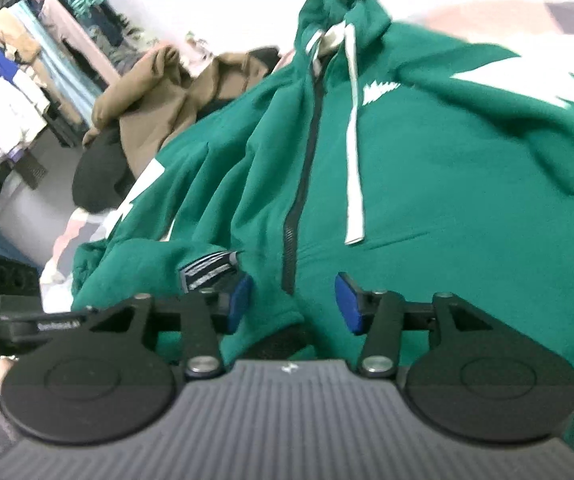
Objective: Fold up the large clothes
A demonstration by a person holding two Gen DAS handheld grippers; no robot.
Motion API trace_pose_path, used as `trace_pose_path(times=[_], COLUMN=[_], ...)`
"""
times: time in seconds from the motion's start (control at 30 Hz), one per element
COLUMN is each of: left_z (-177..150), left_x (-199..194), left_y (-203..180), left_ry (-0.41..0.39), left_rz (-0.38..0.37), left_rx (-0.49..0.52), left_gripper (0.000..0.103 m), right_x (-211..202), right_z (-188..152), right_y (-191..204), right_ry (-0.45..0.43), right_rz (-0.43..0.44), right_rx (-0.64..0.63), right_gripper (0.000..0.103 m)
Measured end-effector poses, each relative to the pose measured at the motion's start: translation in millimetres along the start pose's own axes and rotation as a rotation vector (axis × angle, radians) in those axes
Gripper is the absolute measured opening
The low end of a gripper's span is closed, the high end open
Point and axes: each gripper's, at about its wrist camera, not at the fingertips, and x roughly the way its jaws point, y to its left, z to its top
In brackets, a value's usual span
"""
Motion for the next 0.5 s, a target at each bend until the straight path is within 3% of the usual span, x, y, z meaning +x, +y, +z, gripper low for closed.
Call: trace_pose_path(times=[0.07, 0.17, 0.27, 0.33, 0.5], left_z=[3.1, 9.4, 13.9, 13.5, 1.3], left_x=[-16.5, -47.5, -76.8, -85.7, -73.0], left_y=[1.9, 3.5, 10.8, 13.7, 23.6], left_ry=[-0.016, -0.043, -0.02, 0.048, 0.226], left_rz=[-0.053, -0.101, -0.094, -0.026, 0.257], left_rx=[-0.062, -0.153, -0.246, -0.269, -0.27], left_gripper=[0.014, 0.012, 0.011, 0.011, 0.011], right_x=[-7.9, -19.4, -32.8, -39.0, -45.6], right_z=[-0.3, 0.7, 0.2, 0.0, 1.8], right_y=[-1.8, -4.1, -4.7, -5.8, -17.0], right_ry=[-0.015, -0.042, -0.082, -0.097, -0.097], right_rz=[-0.009, -0.018, -0.043, -0.066, -0.175], right_rx=[0.011, 0.031, 0.025, 0.024, 0.052], right_gripper=[0.058, 0.058, 0.059, 0.059, 0.059])
